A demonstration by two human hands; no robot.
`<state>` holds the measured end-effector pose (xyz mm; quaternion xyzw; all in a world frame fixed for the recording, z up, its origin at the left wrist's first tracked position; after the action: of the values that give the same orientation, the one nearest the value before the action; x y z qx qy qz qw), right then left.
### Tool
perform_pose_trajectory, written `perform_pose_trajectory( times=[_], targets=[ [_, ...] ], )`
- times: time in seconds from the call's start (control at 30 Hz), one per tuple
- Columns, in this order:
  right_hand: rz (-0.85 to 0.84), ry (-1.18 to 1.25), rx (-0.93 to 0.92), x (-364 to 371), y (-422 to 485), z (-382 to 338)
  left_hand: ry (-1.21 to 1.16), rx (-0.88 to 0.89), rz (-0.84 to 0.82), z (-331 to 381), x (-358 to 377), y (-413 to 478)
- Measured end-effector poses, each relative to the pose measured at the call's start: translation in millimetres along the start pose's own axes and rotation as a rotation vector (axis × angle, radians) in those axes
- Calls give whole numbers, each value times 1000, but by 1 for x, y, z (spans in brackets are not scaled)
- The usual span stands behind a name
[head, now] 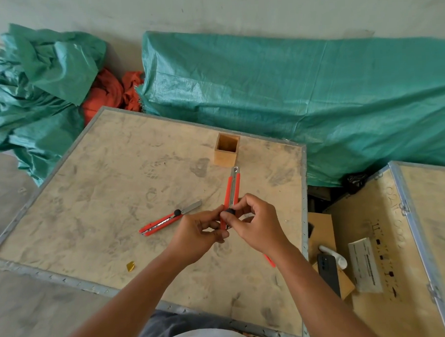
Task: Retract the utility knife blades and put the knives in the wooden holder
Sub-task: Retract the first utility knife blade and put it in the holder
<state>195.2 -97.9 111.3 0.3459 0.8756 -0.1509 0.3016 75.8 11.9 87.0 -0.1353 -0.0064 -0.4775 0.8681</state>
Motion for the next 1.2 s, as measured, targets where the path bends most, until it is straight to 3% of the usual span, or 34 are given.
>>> perform_pose_trajectory(
  times=[0.3, 0.63, 0.77, 0.9, 1.2],
  targets=[
    [65, 62, 95, -19, 88, 17, 170, -26, -35, 14, -6, 78],
    [242, -14, 103, -33, 231, 48, 448, 63, 152, 32, -34, 231],
    [265, -95, 144, -21, 257, 64, 610, -31, 200, 12, -43, 270],
    [269, -239, 95, -6, 263, 70, 596, -131, 178, -8, -46, 285],
    [182, -317, 91, 17, 261, 76, 562, -87, 201, -14, -49, 288]
  ],
)
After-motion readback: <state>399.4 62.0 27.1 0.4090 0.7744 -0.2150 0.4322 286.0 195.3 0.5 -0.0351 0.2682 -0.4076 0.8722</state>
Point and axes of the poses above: each hand's wrist, its own y-axis towards the middle knuckle, its own x-axis out of the palm, z = x × y, the point moved 7 cm from there along y, towards the middle knuckle, and after that the axes turned 14 degrees about -y, right-handed, at the moved point
